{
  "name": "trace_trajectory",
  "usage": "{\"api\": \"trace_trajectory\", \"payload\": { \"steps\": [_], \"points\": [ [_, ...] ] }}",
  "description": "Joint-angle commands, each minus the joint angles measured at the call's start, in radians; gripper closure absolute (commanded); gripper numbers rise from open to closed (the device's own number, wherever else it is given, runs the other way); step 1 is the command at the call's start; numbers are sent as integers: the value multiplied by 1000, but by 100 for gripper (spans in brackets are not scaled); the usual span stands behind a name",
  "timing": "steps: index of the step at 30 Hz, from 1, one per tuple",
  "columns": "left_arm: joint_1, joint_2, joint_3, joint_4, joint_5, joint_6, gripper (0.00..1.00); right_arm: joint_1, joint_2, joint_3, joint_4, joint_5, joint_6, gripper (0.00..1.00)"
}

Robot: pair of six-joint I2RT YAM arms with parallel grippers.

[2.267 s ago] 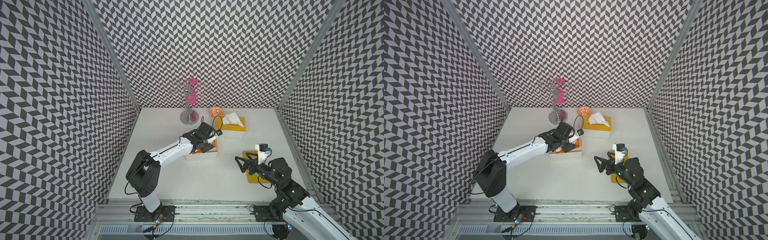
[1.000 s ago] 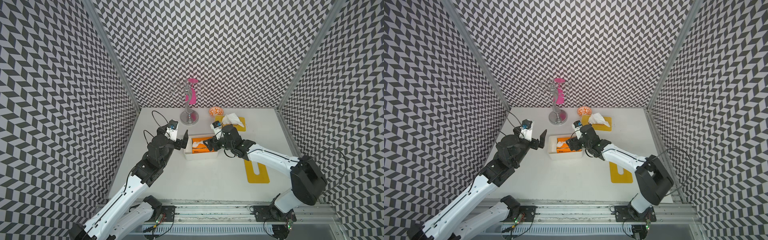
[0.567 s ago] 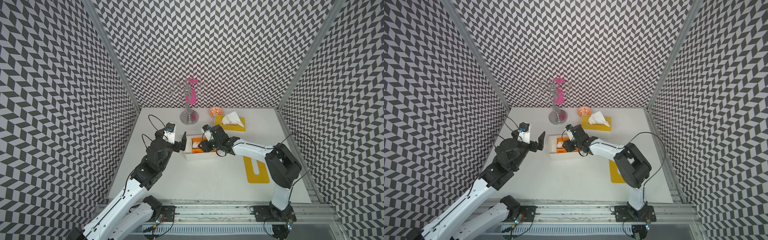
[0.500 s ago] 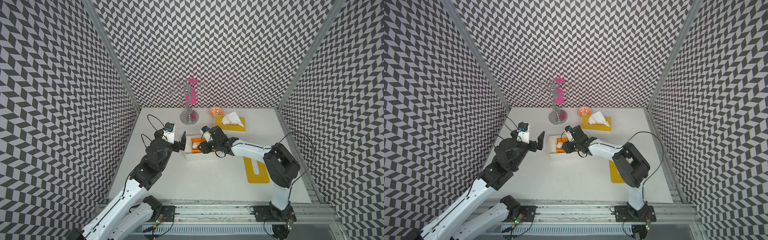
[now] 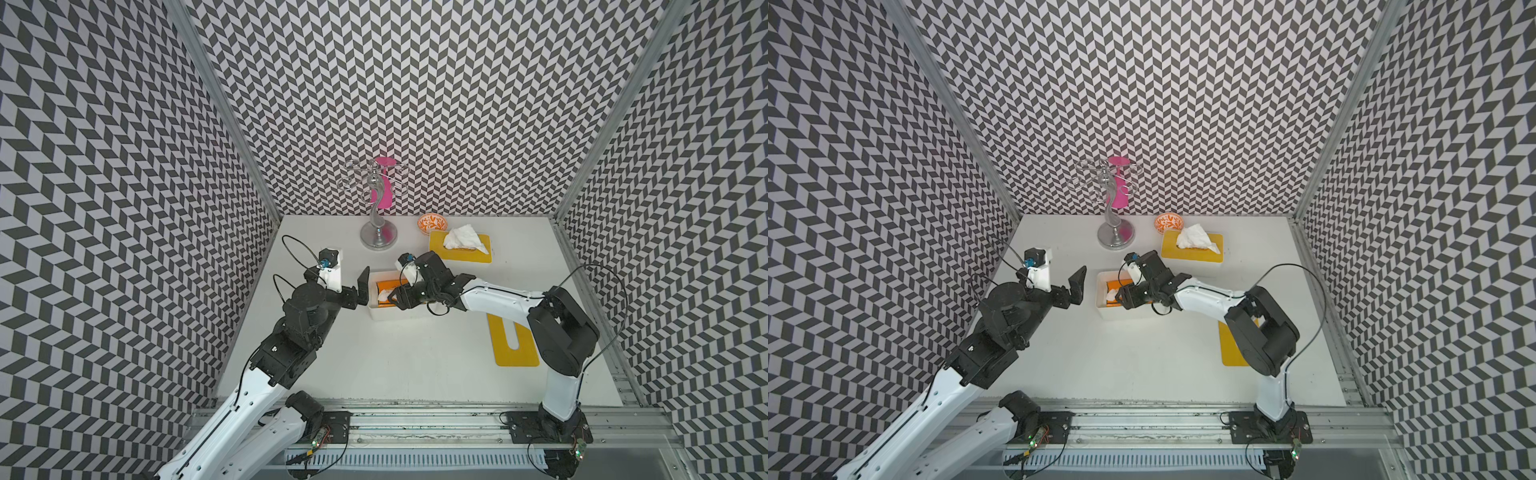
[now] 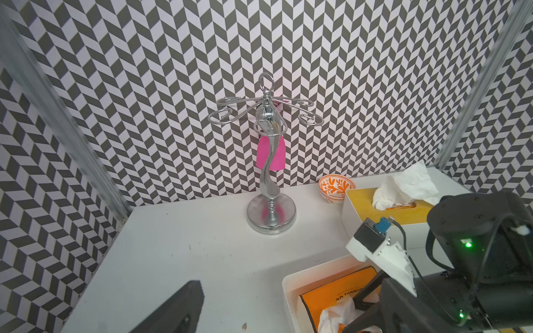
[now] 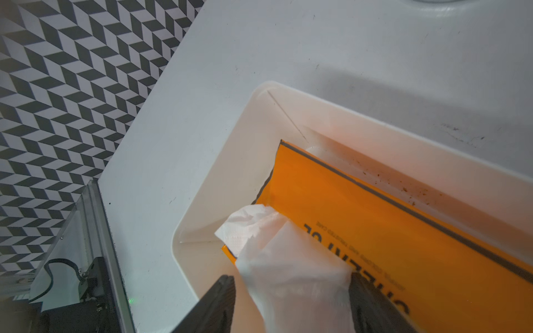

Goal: Put the tissue paper into the tissue box
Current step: Adjust the paper towel in the tissue box, then move the box lid to the center of the board.

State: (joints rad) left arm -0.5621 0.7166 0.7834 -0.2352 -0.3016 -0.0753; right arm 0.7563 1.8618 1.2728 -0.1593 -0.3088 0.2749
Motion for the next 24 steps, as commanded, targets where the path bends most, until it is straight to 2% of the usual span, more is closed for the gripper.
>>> {"api": "trace_trajectory", "payload": {
  "steps": [1,5,9,14,19,24],
  "points": [
    [4,-34,-24,-52,50,-43,0,3,-149,17,-20,71,-25,28],
    [2,-94,-65,-69,88,-83,0,-6,-324,-78,-37,181,-20,21],
    [2,-133,-91,-94,115,-123,0,-29,-498,-247,-54,347,27,14],
    [2,-179,-117,-119,140,-168,0,-176,-686,-517,-81,453,147,11],
    [1,-195,-125,-122,147,-173,0,-309,-735,-681,-69,484,192,11],
    [1,-178,-120,-128,162,-170,0,-331,-662,-708,-69,533,202,11]
  ]
}}
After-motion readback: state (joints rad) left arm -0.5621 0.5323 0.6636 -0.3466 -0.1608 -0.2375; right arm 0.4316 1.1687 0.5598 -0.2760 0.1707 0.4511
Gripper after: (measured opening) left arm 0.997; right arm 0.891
